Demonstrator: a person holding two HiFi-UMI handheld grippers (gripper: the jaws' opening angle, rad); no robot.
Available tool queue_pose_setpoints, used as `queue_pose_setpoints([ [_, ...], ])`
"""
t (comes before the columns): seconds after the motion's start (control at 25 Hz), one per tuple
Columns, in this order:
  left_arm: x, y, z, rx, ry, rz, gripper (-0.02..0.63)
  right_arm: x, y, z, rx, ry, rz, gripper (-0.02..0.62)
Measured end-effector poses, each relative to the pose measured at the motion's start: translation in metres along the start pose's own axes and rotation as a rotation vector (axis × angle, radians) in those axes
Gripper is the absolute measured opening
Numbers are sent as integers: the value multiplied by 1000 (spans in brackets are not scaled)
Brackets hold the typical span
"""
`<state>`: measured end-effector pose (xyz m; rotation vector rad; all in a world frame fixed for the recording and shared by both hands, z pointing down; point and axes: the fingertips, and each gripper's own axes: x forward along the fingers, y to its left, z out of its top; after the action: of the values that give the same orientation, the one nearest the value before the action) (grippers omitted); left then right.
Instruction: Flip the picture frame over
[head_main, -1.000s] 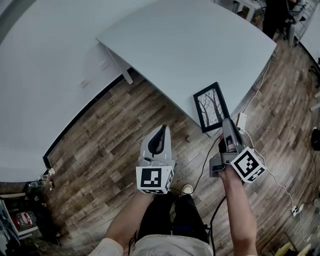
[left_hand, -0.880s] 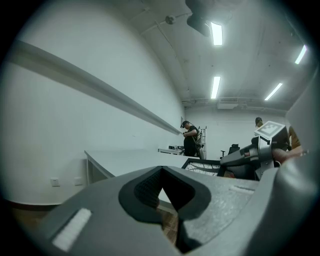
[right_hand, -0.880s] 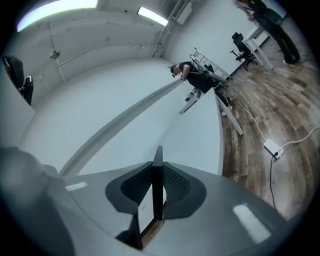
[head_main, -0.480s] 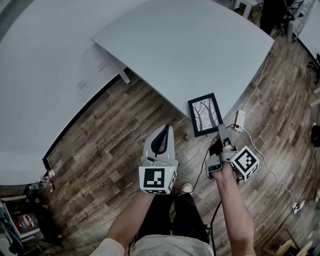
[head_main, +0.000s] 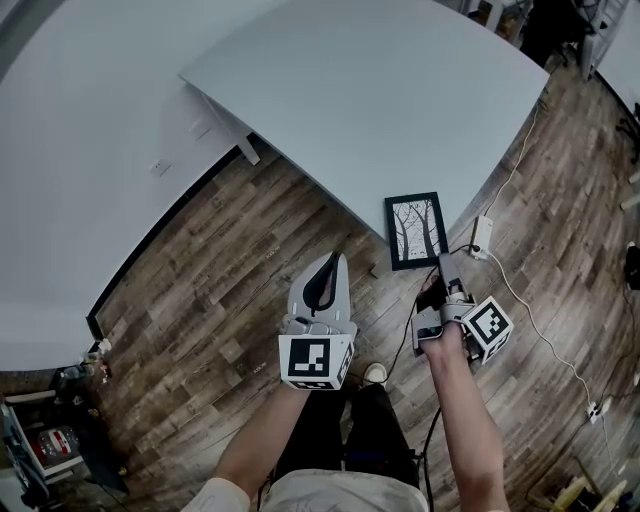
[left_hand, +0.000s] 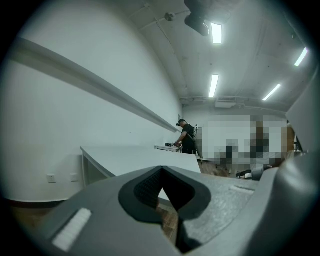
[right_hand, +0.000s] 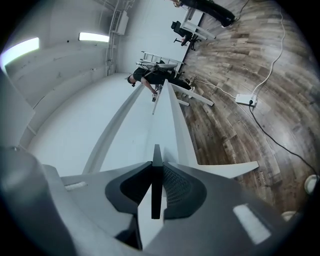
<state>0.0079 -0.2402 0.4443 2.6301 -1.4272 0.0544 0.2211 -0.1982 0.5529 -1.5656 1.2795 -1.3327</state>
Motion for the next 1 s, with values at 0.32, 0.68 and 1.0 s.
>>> queue_pose_setpoints([
  [0.32, -1, -7, -11, 1, 23, -9, 0, 4, -18, -3, 33, -5, -11, 95],
  [0.68, 0, -8, -17, 4, 36, -8, 1, 7, -34, -4, 75, -8, -21, 98],
  [1.0, 0, -11, -25, 4, 49, -11, 0, 10, -39, -4, 110, -5, 13, 99],
])
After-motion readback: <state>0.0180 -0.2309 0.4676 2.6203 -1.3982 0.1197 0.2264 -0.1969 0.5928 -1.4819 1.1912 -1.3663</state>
